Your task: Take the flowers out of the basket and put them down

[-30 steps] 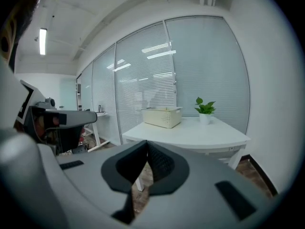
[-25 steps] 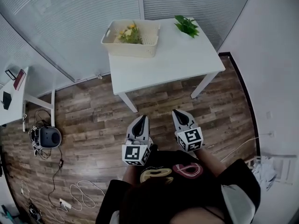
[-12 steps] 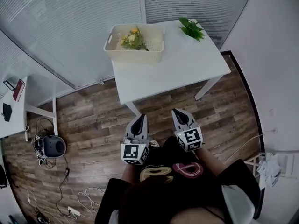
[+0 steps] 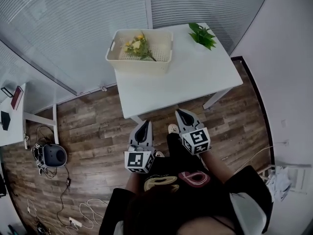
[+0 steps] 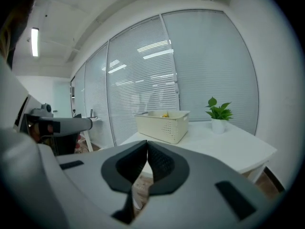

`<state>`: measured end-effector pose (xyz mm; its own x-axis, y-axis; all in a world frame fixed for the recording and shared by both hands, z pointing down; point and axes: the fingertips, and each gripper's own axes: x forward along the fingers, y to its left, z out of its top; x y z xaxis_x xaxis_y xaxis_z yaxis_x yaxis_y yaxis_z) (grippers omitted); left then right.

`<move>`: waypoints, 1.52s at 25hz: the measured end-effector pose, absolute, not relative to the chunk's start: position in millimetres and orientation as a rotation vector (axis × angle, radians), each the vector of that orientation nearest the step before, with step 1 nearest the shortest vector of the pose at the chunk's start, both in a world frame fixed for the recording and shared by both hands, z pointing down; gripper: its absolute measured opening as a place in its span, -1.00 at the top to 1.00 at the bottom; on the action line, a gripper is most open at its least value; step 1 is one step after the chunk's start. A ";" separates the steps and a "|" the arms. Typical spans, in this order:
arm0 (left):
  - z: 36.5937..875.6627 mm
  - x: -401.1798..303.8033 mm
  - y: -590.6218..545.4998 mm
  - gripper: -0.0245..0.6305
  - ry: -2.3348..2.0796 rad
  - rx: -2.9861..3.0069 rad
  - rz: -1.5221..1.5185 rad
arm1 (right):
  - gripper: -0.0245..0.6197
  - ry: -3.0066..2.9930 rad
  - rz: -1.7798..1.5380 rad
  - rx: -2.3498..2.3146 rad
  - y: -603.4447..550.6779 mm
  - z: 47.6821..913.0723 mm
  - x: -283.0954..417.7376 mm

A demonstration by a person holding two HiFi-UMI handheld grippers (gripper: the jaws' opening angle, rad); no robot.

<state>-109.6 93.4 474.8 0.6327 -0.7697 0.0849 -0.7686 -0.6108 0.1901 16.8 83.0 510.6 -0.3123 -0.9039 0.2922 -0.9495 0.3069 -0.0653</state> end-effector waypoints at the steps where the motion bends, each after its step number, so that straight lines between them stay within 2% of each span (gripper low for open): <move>1: 475.9 -107.7 88.5 0.87 -1.273 2.636 -0.008 | 0.89 -2.373 0.337 1.703 74.9 509.1 20.6; 8: 478.5 -97.5 44.6 0.87 -1.372 2.569 -0.006 | 0.89 -2.373 0.227 1.563 22.8 516.8 34.7; 19: 474.7 -64.1 -29.8 0.87 -1.524 2.508 -0.038 | 0.89 -2.497 0.234 1.412 -60.7 510.2 55.6; 26: 481.2 -39.7 -60.2 0.87 -1.575 2.466 -0.006 | 0.89 -2.540 0.355 1.262 -88.9 522.5 72.1; 38: 475.1 -46.7 -83.2 0.87 -1.614 2.428 -0.027 | 0.89 -2.535 0.422 1.305 -122.2 513.0 83.6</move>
<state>-46.7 -83.2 475.1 0.3949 -0.9123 0.1088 -0.9082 -0.3697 0.1962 83.6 -122.2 513.0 -0.5632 -0.7457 0.3560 -0.8209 0.5544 -0.1373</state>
